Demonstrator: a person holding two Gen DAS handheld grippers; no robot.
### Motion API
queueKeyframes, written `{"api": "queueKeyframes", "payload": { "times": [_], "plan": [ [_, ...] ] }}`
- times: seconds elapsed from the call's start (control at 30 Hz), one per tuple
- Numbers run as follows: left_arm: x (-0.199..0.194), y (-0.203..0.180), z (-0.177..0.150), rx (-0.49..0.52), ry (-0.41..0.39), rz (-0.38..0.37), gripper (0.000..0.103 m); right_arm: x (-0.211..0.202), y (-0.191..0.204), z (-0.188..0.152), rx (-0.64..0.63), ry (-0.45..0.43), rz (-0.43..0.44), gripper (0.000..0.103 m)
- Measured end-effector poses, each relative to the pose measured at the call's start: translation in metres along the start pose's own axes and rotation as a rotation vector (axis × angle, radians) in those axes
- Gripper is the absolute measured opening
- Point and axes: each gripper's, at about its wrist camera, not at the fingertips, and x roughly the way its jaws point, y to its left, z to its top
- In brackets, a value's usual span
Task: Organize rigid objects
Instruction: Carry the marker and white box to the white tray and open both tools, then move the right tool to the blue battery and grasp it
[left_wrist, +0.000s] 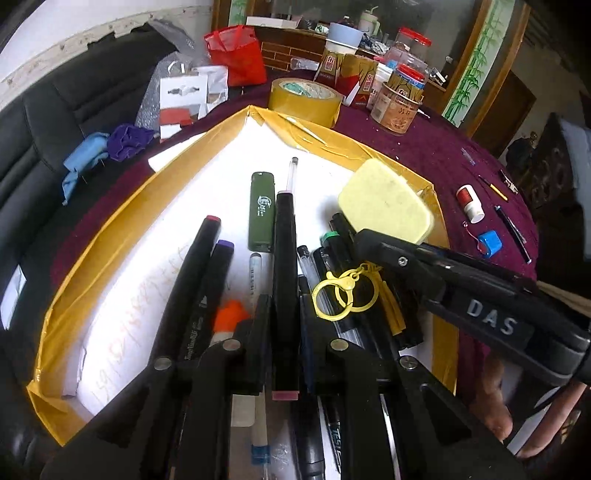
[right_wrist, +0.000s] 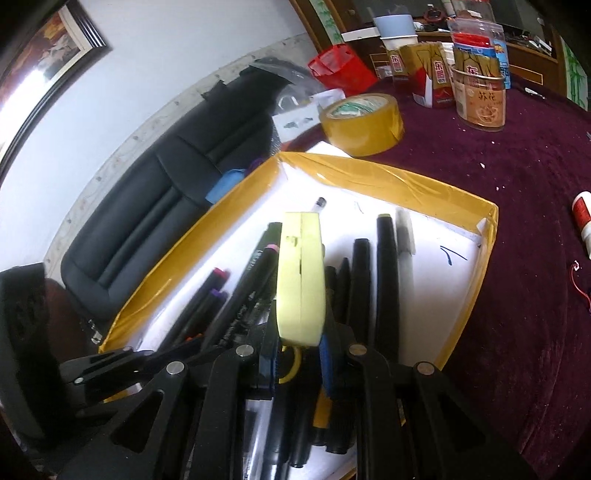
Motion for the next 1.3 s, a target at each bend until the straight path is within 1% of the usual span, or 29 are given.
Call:
{"api": "queueKeyframes", "payload": {
  "times": [0.07,0.1,0.13,0.2,0.3,0.37,0.43,0.47,0.57,0.63,0.73,0.83,0.97,1.13,1.2,1.3],
  "plan": [
    [-0.001,-0.003,-0.002,0.021,-0.009,0.019,0.014,-0.001,0.003,0.0,-0.019,0.005,-0.033,0.018],
    [-0.001,-0.005,-0.004,0.031,-0.016,0.028,0.02,-0.001,0.004,0.001,-0.022,0.004,-0.052,0.025],
    [-0.002,-0.006,-0.005,0.042,-0.021,0.032,0.028,-0.003,0.005,0.001,-0.024,-0.002,-0.068,0.036],
    [-0.002,-0.008,-0.007,0.05,-0.021,0.028,0.037,-0.009,0.005,0.001,-0.02,-0.021,-0.084,0.044],
    [-0.006,-0.009,-0.007,0.041,-0.03,0.023,0.042,-0.02,0.005,0.0,-0.012,-0.043,-0.088,0.044],
    [-0.011,-0.01,-0.009,0.044,-0.044,0.043,0.042,-0.029,0.004,-0.002,-0.004,-0.059,-0.087,0.044],
    [-0.016,-0.013,-0.012,0.057,-0.071,0.064,0.047,-0.037,0.004,-0.005,0.002,-0.071,-0.092,0.044],
    [-0.017,-0.015,-0.012,0.061,-0.077,0.072,0.048,-0.039,0.004,-0.005,0.007,-0.075,-0.096,0.044],
    [-0.024,-0.019,-0.013,0.074,-0.112,0.099,0.048,-0.048,0.0,-0.007,0.035,-0.082,-0.071,0.044],
    [-0.027,-0.021,-0.013,0.085,-0.127,0.111,0.048,-0.053,-0.001,-0.008,0.042,-0.094,-0.075,0.044],
    [-0.03,-0.025,-0.014,0.095,-0.13,0.109,0.048,-0.058,-0.003,-0.01,0.033,-0.097,-0.09,0.044],
    [-0.034,-0.028,-0.015,0.104,-0.143,0.124,0.048,-0.063,-0.007,-0.013,0.031,-0.101,-0.108,0.044],
    [-0.039,-0.034,-0.018,0.11,-0.143,0.135,0.048,-0.071,-0.018,-0.02,0.064,-0.109,-0.087,0.046],
    [-0.048,-0.048,-0.022,0.134,-0.152,0.155,0.048,-0.087,-0.031,-0.033,0.085,-0.12,-0.081,0.049],
    [-0.054,-0.055,-0.025,0.144,-0.161,0.156,0.048,-0.094,-0.037,-0.04,0.095,-0.124,-0.085,0.049],
    [-0.061,-0.065,-0.028,0.145,-0.162,0.128,0.048,-0.109,-0.054,-0.053,0.124,-0.13,-0.102,0.05]
  ]
}}
